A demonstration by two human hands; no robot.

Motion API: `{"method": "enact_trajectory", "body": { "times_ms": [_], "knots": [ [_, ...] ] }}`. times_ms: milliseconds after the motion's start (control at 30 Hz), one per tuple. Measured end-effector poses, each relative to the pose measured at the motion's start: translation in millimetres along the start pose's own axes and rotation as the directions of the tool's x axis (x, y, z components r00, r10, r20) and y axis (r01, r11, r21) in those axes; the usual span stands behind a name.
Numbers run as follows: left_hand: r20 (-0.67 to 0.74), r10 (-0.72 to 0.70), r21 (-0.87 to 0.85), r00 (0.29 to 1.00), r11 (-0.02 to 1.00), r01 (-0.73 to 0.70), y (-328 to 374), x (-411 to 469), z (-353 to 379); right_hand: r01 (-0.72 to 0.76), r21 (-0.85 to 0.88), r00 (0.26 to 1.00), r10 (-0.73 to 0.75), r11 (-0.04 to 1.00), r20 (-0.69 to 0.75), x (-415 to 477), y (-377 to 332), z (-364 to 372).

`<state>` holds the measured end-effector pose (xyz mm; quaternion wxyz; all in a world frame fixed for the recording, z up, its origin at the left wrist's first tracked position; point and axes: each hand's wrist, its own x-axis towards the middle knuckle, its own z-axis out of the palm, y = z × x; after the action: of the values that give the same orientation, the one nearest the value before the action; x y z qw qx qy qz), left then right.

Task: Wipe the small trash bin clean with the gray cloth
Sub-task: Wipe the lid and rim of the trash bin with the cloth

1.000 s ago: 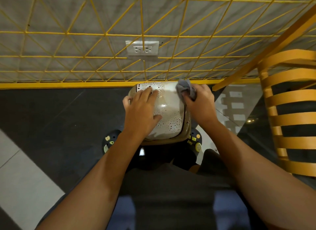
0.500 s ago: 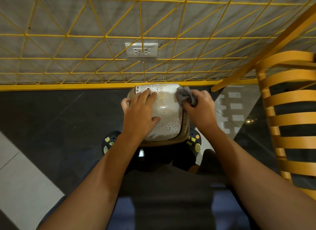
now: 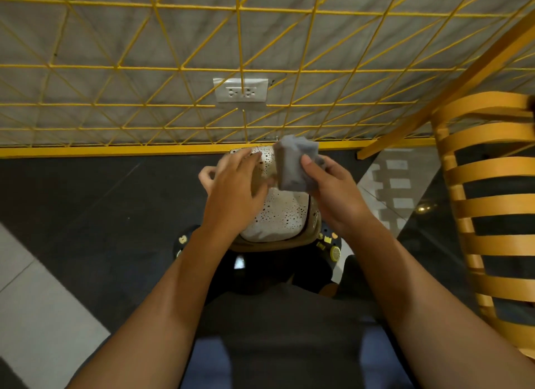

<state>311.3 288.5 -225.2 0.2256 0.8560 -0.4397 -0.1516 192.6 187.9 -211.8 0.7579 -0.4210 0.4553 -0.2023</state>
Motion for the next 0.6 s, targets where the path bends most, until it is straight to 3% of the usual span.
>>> {"method": "enact_trajectory", "body": {
  "times_ms": [100,200,300,433,533,600],
  "knots": [
    [0.010,-0.186,-0.327,0.983,0.928,0.179,9,3,-9,-0.033,0.128,0.990,0.015,0.991,0.141,-2,1,12],
    [0.282,-0.331,-0.656,0.900,0.619,0.433,19,1,-23,-0.089,0.168,0.982,0.058,0.982,0.182,-5,0,20],
    [0.478,-0.187,-0.771,0.858,0.378,0.512,18,1,-28,-0.044,0.025,0.993,0.041,0.999,0.108,-6,2,25],
    [0.555,-0.020,-0.821,0.831,0.149,0.552,15,0,-26,0.068,-0.226,0.998,-0.066,0.972,0.018,-8,3,28],
    [0.516,-0.033,-0.851,0.856,0.089,0.517,16,3,-25,0.164,-0.455,0.976,-0.210,0.875,-0.051,-2,5,25],
    [0.446,-0.150,-0.870,0.882,0.158,0.467,16,6,-25,0.215,-0.656,0.944,-0.325,0.723,-0.049,1,7,18]
  ]
}}
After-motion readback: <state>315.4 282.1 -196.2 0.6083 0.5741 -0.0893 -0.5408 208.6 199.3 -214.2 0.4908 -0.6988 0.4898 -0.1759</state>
